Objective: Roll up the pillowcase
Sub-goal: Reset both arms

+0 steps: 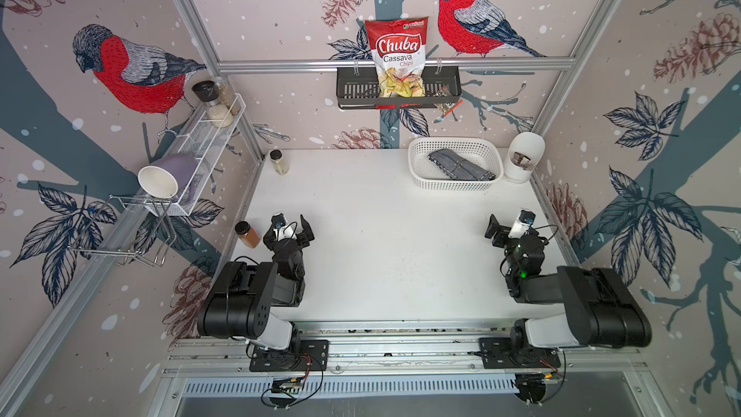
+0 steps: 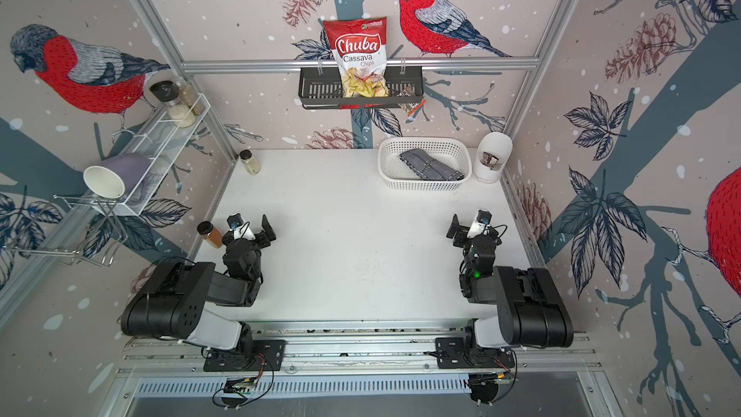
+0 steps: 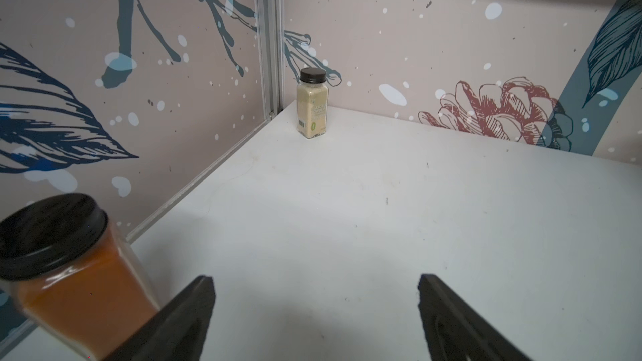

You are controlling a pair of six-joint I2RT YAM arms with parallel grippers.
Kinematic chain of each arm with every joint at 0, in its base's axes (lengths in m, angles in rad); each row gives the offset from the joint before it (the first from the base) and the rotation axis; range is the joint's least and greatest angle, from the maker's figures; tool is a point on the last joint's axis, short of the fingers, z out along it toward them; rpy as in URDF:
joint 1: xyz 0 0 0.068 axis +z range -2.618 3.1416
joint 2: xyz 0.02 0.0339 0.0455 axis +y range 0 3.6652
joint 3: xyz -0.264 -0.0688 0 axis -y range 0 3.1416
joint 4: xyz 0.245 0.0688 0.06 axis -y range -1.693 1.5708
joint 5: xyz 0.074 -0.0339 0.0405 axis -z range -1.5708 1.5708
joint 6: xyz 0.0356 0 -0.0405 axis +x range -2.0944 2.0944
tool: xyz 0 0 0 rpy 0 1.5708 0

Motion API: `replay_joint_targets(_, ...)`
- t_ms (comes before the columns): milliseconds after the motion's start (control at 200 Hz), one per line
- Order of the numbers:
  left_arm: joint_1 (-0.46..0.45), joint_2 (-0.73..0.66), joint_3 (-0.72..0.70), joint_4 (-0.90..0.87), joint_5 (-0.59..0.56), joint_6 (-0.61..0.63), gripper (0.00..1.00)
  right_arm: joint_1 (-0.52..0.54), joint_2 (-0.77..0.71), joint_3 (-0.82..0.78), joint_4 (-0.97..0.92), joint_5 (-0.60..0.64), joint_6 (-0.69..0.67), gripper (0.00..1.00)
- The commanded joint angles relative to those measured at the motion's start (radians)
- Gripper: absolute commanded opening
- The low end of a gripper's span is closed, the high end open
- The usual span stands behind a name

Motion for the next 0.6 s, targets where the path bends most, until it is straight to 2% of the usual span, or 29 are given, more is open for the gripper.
replay_joint_targets(0,-0.005,0.015,0.074,-0.07,0.004,0.023,0.96,-0.002,0.017,0.045,0.025,-0.03,-0.015,1.0)
replay_joint_targets(100,-0.021,0.015,0.074,-0.069,-0.015,0.032,0.96,0.01,0.022,0.045,0.03,0.013,-0.014,1.0)
replay_joint_targets(595,-0.02,0.013,0.073,-0.074,-0.013,0.032,0.96,0.01,0.025,0.05,0.028,0.007,-0.016,1.0)
